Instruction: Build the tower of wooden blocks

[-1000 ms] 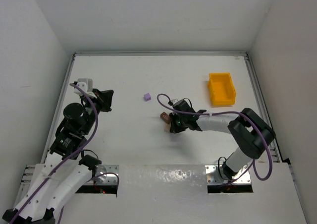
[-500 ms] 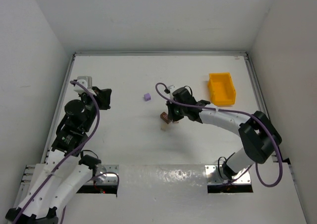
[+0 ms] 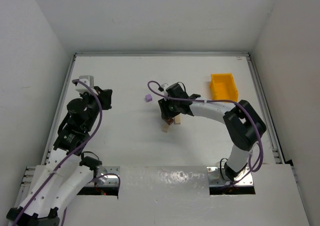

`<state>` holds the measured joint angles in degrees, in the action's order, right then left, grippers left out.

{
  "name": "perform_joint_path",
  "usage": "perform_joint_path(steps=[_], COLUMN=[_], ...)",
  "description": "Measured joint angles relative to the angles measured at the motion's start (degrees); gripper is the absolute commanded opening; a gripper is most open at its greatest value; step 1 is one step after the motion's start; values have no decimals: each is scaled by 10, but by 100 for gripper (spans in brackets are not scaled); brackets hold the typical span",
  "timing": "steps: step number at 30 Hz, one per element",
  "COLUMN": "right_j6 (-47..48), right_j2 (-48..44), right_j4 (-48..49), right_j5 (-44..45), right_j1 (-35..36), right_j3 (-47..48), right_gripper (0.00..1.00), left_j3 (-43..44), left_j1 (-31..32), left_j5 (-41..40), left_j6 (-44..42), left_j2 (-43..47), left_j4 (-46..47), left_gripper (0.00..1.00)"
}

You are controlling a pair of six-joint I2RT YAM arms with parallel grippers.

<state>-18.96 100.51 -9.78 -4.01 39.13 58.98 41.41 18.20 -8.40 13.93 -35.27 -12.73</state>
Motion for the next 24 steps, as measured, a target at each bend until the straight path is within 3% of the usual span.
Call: perform_joint_path(steps=[5, 9, 15, 24], right_j6=[15, 39, 102, 245], right_j2=[44, 65, 57, 2], right_j4=[-15, -32, -58, -103], right_j5=[-1, 0, -3, -43], right_j1=[0, 0, 0, -4], right_j3=[27, 36, 33, -4], right_gripper=[47, 34, 27, 34], left_j3=[0, 0, 0, 0], left_j1=[-2, -3, -7, -7], left_j5=[0, 1, 3, 19], left_j6=[0, 0, 0, 0], left_j2=[0, -1, -4, -21], left_j4=[0, 0, 0, 0], left_gripper=[9, 9, 9, 9])
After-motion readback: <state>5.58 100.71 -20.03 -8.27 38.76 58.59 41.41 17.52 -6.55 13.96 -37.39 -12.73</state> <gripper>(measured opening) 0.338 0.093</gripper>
